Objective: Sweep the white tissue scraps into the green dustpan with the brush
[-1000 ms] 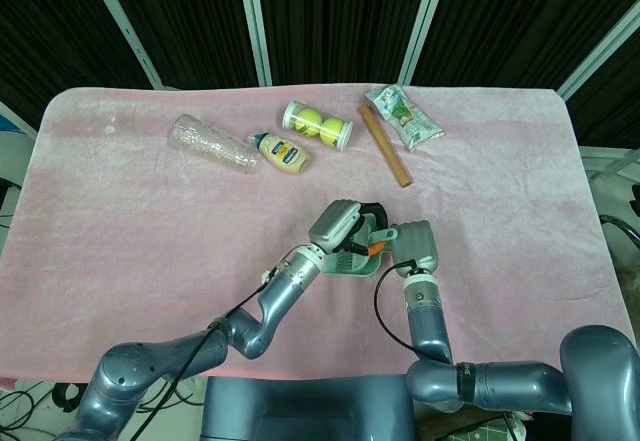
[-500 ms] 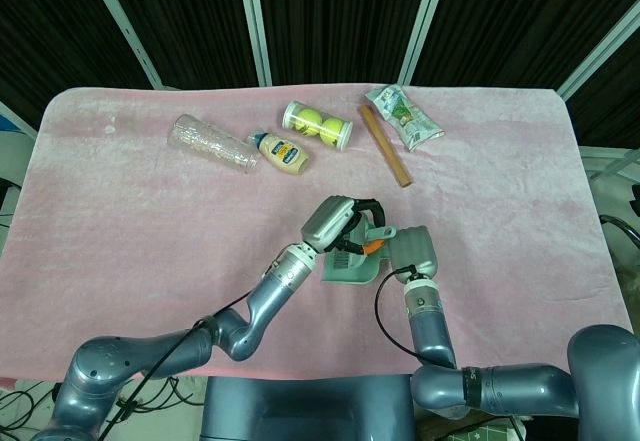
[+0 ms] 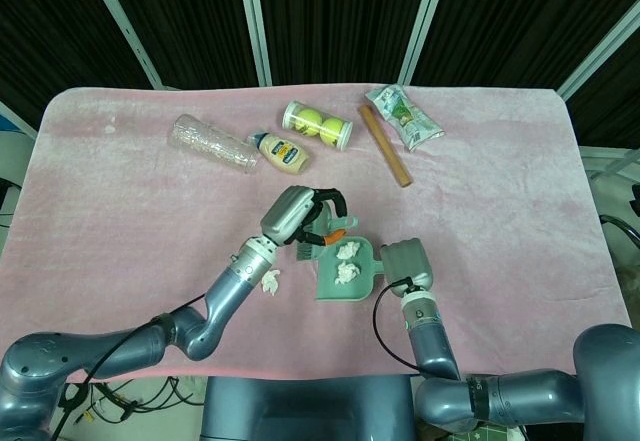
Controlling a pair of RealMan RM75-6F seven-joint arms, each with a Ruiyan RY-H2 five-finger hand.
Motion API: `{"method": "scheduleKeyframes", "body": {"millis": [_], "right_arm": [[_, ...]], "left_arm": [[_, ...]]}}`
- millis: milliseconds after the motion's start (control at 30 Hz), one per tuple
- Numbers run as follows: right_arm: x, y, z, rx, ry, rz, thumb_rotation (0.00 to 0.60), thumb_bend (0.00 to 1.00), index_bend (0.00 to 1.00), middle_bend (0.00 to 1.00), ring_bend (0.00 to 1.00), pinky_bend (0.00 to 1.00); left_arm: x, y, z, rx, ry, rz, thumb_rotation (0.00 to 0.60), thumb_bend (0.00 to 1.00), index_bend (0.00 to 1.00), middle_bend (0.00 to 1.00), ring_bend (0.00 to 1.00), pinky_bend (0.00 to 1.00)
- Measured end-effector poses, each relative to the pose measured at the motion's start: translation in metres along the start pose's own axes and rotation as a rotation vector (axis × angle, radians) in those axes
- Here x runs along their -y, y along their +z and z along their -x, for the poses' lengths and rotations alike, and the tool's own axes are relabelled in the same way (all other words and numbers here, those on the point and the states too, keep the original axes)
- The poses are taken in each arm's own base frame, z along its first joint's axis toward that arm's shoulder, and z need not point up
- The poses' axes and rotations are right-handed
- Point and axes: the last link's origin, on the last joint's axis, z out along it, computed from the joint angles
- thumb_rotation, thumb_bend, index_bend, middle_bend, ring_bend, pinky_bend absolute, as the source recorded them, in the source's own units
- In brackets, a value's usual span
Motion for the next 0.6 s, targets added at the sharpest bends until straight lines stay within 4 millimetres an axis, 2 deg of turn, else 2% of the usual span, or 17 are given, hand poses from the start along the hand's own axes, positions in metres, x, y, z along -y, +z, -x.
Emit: {"method": "scheduleKeyframes", "body": {"millis": [300,600], "right_arm": [[0.009,-0.012,0.005,0.010,-0.002,-0.022,0.600,0.49,0.61,0.58,0.71,0.83],[0.018,-0.019,0.009,0.007,-0.017,-0.027,0.600,0.49,0.61,0.58,0.71,0.83]], "left_arm": [[0.013,-0.046,-0.010,0.026,-0.015,-0.066,0.600,0.37,0.63,0.63,0.89,1.00],[0.023,-0.077,-0.016,0.028,-0.032,-0.115,0.600,0.37,0.64,0.63,0.89,1.00]]}}
